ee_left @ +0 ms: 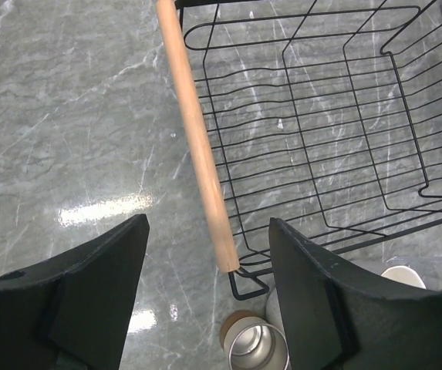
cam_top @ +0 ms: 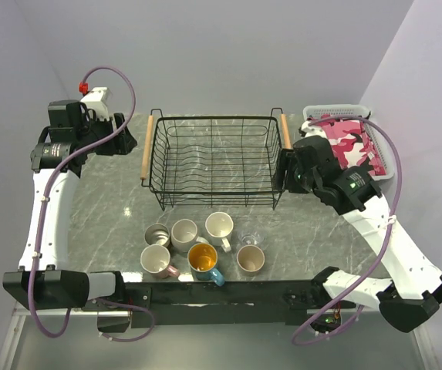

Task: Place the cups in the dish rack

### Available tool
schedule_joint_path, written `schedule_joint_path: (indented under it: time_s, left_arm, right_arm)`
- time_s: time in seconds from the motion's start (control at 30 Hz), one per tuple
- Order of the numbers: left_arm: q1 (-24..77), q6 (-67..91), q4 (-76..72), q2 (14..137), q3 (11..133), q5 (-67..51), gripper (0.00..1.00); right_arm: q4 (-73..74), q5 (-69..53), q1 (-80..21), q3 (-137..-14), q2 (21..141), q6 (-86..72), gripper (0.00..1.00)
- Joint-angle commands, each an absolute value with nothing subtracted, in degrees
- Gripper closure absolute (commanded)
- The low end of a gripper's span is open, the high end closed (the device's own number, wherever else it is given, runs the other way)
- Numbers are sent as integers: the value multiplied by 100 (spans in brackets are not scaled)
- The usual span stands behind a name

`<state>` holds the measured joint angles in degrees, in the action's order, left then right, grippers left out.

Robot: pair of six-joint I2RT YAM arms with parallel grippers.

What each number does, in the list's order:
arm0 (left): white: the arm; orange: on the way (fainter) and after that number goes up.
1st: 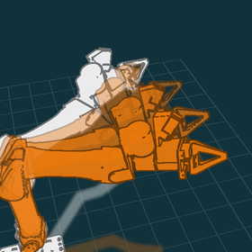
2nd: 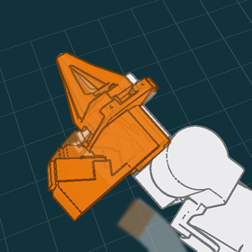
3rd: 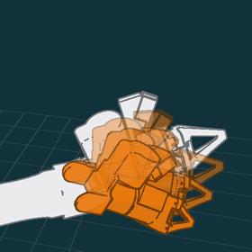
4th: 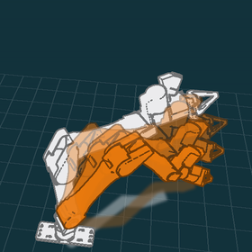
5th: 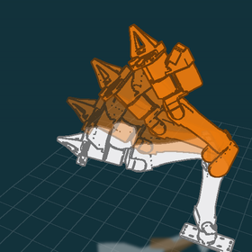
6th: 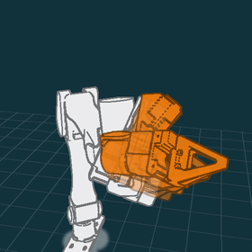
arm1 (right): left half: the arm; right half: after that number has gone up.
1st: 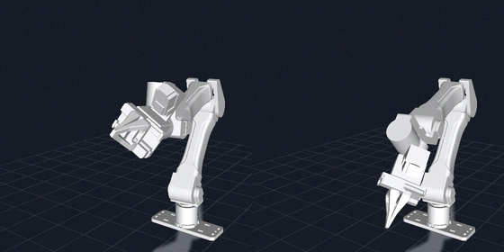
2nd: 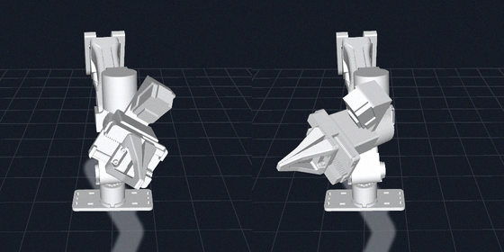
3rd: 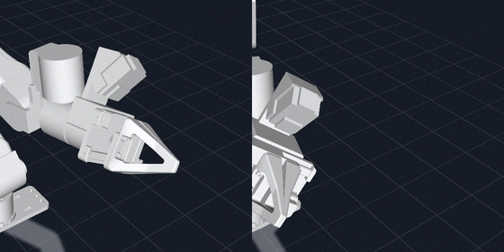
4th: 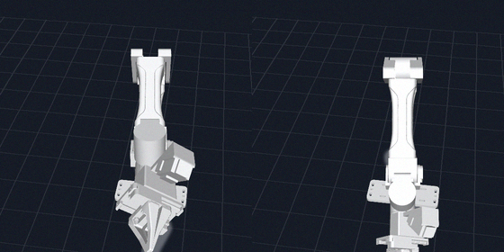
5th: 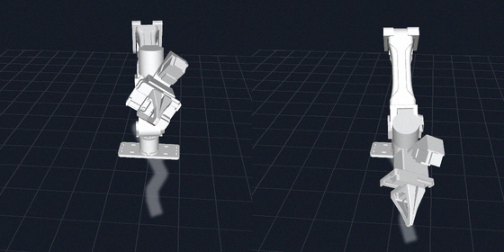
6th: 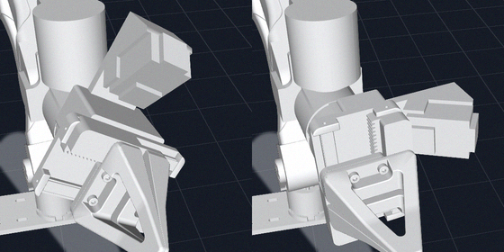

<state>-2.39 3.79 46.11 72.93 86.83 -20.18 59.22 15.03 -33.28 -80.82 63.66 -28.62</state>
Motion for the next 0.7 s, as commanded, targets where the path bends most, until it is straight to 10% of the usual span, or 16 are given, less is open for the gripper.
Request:
schedule_joint_path:
  time_s: [0.0,0.67]
  left_arm:
    - [-246,325,4272,7058,8587,-2048,31]
    - [-246,281,4149,7207,8394,-2206,40]
  right_arm:
    - [5906,1003,-3463,-7849,6232,-2672,26]
    - [6557,414,-4385,-7154,6909,-2277,36]
